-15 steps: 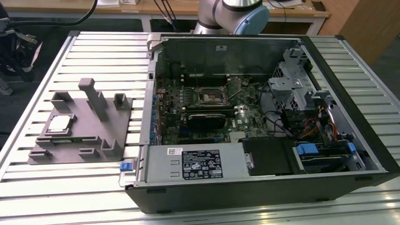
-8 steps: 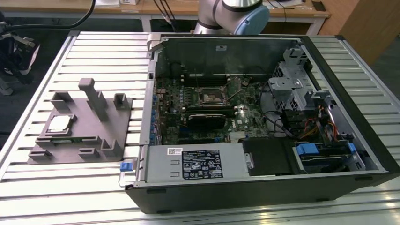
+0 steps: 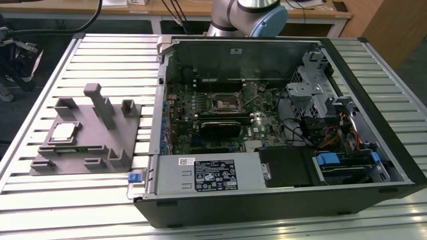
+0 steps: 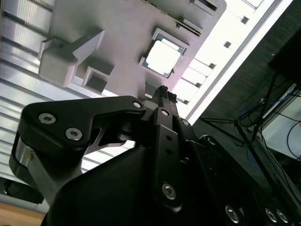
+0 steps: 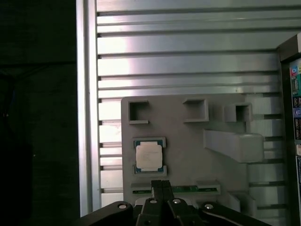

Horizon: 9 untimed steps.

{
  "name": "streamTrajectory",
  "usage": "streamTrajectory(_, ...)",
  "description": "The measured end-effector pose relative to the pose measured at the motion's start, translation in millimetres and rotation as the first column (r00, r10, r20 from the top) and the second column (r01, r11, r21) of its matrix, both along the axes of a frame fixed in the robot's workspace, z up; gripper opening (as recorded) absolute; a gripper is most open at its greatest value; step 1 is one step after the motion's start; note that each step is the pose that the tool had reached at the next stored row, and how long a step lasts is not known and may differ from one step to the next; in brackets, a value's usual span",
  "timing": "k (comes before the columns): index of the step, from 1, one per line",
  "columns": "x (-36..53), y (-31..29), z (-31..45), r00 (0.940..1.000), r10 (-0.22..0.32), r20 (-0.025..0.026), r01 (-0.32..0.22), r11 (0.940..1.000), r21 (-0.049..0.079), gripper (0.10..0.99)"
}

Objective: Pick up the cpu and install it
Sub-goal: 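Pick up the cpu and move it towards the insertion slot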

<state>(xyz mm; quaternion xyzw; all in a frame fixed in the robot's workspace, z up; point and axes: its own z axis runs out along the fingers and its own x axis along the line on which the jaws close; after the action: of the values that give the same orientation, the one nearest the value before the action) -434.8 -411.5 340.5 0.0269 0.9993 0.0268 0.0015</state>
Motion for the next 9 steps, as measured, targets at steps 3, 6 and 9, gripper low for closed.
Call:
streamTrajectory(3,0.0,-0.1,-1.3,1.0000,0.000,0.0000,0.000,1.0000,0.000,0.106)
streamTrajectory(6,0.0,-0.2,-2.6,1.0000,0.000,-0.0001,0.000,1.0000,0.000,0.106)
streamTrajectory(9,0.0,-0.2,-4.1,1.0000,0.001,0.0001,-0.001,1.0000,0.000,0.106)
